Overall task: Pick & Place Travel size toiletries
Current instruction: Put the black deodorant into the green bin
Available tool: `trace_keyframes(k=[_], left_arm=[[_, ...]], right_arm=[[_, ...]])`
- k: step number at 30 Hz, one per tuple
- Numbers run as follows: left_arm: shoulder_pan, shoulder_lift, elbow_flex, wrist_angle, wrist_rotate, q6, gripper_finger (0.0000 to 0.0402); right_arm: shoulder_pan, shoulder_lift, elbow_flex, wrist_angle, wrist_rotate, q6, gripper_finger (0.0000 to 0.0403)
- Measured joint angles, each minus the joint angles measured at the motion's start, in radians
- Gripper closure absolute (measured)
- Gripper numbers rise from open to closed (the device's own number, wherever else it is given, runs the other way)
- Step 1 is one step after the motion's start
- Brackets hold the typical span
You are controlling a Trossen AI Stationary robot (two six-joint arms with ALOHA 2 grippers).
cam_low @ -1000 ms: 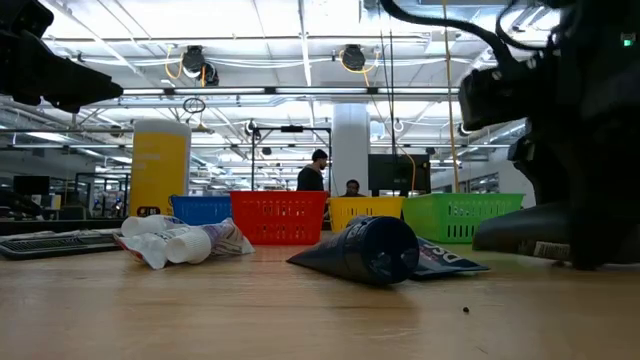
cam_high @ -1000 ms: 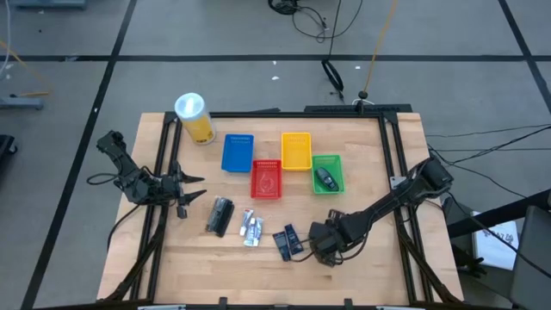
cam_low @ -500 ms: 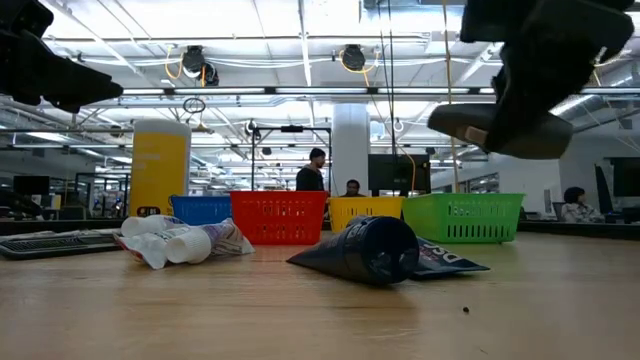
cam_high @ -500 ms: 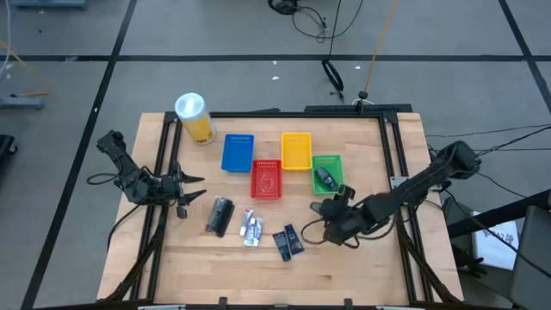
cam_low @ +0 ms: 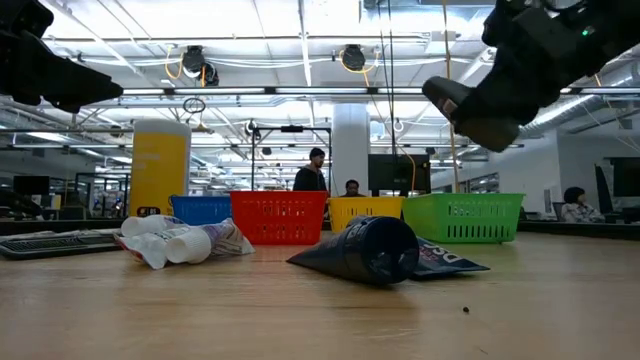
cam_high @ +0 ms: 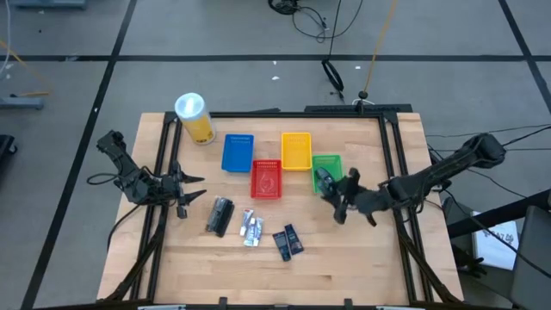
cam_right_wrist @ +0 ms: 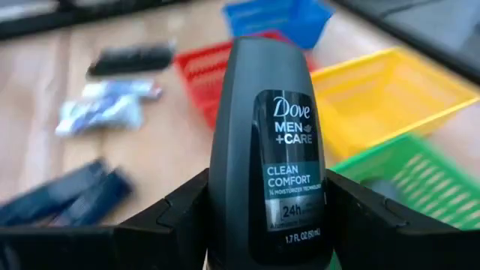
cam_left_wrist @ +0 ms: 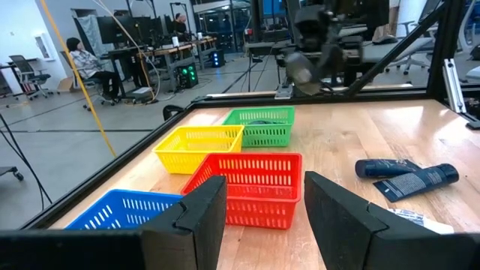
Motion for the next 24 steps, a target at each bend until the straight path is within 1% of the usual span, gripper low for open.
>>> trace_keyframes(k=[3,5,9,13,17,20,24], left_arm=[[0.000,0.000,0.000,0.000,0.000,0.000,0.0222],[0.000,0.000,0.000,0.000,0.000,0.000,0.0222],[0.000,0.000,0.000,0.000,0.000,0.000,0.0222],[0.000,0.000,0.000,0.000,0.000,0.000,0.0222],[0.000,0.000,0.000,0.000,0.000,0.000,0.0222],[0.000,0.000,0.000,0.000,0.000,0.000,0.0222],[0.000,0.000,0.000,0.000,0.000,0.000,0.0222]], right_arm=[[-0.052,-0.047,-0.060,0.128,0.008,-0.032,0.0196],[-0.082,-0.062,-0.095,0.181,0.006,-0.043,0.0196],[-0.125,-0.068,-0.124,0.234,0.004,-0.052,0.0195],[-0.133,-0.068,-0.125,0.252,-0.006,-0.090,0.0195],[-0.133,-0.068,-0.125,0.334,-0.102,-0.164,0.0195],[-0.143,-0.068,-0.124,0.357,-0.180,-0.180,0.0195],[-0.164,-0.068,-0.124,0.393,-0.372,-0.148,0.0195]])
